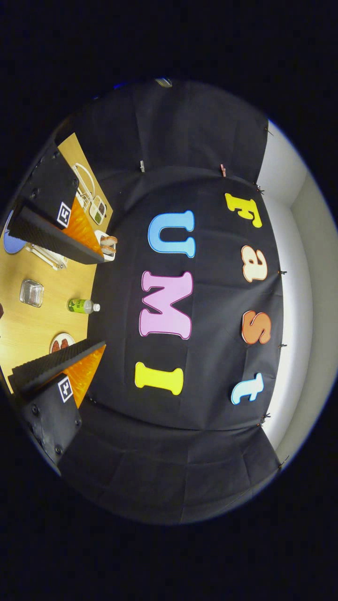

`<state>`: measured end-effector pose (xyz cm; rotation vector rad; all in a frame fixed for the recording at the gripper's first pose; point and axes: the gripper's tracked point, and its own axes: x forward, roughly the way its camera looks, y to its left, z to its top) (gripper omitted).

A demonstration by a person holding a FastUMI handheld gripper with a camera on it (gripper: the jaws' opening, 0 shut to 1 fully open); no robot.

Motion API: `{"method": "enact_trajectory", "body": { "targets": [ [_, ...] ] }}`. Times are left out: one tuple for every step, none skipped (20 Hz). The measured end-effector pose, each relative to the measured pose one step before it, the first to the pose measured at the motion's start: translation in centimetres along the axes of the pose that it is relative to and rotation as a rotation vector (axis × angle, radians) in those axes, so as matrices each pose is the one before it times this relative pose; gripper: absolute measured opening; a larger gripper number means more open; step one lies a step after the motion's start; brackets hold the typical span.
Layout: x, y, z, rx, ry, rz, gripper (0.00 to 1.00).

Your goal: Take the plate from the dish rack, then take the spoon from the basket and place it into the plate.

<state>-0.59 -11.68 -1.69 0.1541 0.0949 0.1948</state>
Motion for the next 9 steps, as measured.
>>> {"method": "enact_trajectory", "body": {
  "targets": [
    [0.044,-0.545,-0.287,0.00212,0.00661,0.00047,0.98],
    [-0.038,-0.530,-0.236,0.00054,0.00406,-0.00250,0.98],
    [-0.025,-0.355,-0.199,-0.00179,0.00319,0.00058,0.98],
    [-0.148,-0.396,-0.262,-0.00481,0.00292,-0.00284,0.98],
    [-0.095,-0.285,-0.189,-0.00339,0.00228,-0.00312,0.98],
    [-0.090,-0.177,-0.226,-0.00617,0.00419,-0.00103,0.98],
    [-0.158,-0.142,-0.210,-0.00813,0.00307,-0.00079,0.98],
    [-0.198,-0.096,-0.101,-0.01064,0.00153,0.00045,0.98],
    [-0.068,0.025,-0.226,-0.01034,0.00353,0.00237,0.98]
  ]
}}
